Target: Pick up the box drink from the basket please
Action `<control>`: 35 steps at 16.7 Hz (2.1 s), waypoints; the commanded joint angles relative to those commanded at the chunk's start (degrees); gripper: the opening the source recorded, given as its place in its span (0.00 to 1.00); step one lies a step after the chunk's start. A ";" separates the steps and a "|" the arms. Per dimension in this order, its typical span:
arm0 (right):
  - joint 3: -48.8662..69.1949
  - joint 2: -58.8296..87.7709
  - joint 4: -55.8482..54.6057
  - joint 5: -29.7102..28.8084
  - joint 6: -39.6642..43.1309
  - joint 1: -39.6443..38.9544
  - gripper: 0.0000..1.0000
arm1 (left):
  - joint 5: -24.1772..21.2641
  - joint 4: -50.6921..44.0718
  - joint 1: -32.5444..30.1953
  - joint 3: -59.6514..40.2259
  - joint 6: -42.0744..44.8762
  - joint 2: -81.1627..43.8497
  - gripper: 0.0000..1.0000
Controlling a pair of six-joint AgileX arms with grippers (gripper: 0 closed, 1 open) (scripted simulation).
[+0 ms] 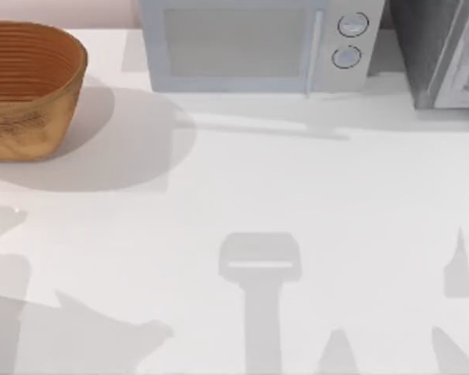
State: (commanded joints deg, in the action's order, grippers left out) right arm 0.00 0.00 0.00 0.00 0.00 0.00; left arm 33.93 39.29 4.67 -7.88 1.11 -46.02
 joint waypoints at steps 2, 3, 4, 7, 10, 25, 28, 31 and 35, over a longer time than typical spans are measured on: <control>0.00 0.00 0.00 0.00 0.00 0.00 1.00 | -0.10 -0.09 -0.22 0.34 0.10 0.02 0.00; 0.00 0.00 0.00 0.00 0.00 0.00 1.00 | -0.20 0.28 -0.11 0.51 0.13 -0.61 0.00; 0.00 0.00 0.00 0.00 0.00 0.00 1.00 | -0.39 1.08 0.11 0.72 0.16 -1.73 0.00; 0.00 0.00 0.00 0.00 0.00 0.00 1.00 | -1.48 6.11 1.21 1.10 0.15 -6.99 0.00; 0.00 0.00 0.00 0.00 0.00 0.00 1.00 | -3.10 13.79 2.76 1.16 0.10 -14.12 0.00; 0.00 0.00 0.00 0.00 0.00 0.00 1.00 | -8.36 38.66 7.83 1.41 0.10 -37.32 0.00; 0.00 0.00 0.00 0.00 0.00 0.00 1.00 | -8.36 38.66 7.83 1.41 0.10 -37.32 0.15; 0.00 0.00 0.00 0.00 0.00 0.00 1.00 | -8.36 38.66 7.83 1.41 0.10 -37.32 0.38; 0.00 0.00 0.00 0.00 0.00 0.00 1.00 | -8.36 38.66 7.83 1.41 0.10 -37.32 0.68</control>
State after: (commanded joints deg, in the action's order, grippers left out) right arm 0.00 0.00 0.00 0.00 0.00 0.00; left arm 25.57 77.95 12.51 -6.47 1.21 -83.34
